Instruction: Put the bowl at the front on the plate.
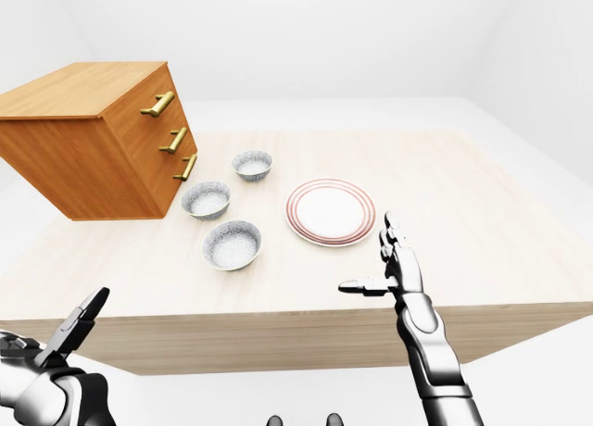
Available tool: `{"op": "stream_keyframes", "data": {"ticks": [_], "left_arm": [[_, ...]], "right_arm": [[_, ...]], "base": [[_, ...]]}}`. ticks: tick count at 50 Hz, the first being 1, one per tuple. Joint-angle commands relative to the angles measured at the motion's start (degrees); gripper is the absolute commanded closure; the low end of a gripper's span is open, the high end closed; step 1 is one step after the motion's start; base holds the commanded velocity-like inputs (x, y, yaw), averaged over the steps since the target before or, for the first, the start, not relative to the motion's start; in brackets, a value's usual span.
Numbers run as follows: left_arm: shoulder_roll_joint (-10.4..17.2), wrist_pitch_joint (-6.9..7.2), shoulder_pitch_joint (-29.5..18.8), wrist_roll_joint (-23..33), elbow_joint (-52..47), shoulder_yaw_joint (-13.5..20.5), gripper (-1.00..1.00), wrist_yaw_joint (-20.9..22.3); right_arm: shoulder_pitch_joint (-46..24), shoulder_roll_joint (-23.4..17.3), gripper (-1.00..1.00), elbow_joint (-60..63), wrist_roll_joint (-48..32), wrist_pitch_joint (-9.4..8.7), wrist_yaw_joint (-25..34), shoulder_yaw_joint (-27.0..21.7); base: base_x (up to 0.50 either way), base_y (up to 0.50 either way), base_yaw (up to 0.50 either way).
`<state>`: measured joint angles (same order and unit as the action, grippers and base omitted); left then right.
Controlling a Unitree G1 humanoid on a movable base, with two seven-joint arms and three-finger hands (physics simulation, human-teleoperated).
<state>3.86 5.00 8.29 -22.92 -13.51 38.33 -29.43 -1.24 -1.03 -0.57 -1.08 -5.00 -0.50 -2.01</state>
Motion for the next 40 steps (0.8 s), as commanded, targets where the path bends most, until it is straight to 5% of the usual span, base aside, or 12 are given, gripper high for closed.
{"op": "stream_keyframes", "data": {"ticks": [1, 20, 22, 40], "left_arm": [[-0.14, 0.00, 0.08, 0.00, -0.26, 0.11, -1.00, 0.06], [-0.02, 0.00, 0.02, -0.83, -0.71, 0.48, -1.00, -0.08], [-0.56, -2.24, -0.52, -0.32, -0.22, 0.73, -1.00, -0.57], [-0.14, -3.06, -0.18, -0.61, 0.24, 0.12, -1.00, -0.57]], "right_arm": [[-0.44, -0.08, -1.00, -0.56, -0.40, 0.00, -0.66, -0.11], [-0.23, -0.12, -1.00, 0.01, -0.57, 0.00, -0.33, 0.25], [-0.41, -0.24, -1.00, -0.41, -1.74, 0.00, -0.28, 0.70], [-0.41, -0.02, -1.00, -0.45, -1.94, 0.00, -0.11, 0.54]], "base": [[0.00, 0.00, 0.00], [0.00, 0.00, 0.00], [0.50, 0.00, 0.00], [0.50, 0.00, 0.00]]}}
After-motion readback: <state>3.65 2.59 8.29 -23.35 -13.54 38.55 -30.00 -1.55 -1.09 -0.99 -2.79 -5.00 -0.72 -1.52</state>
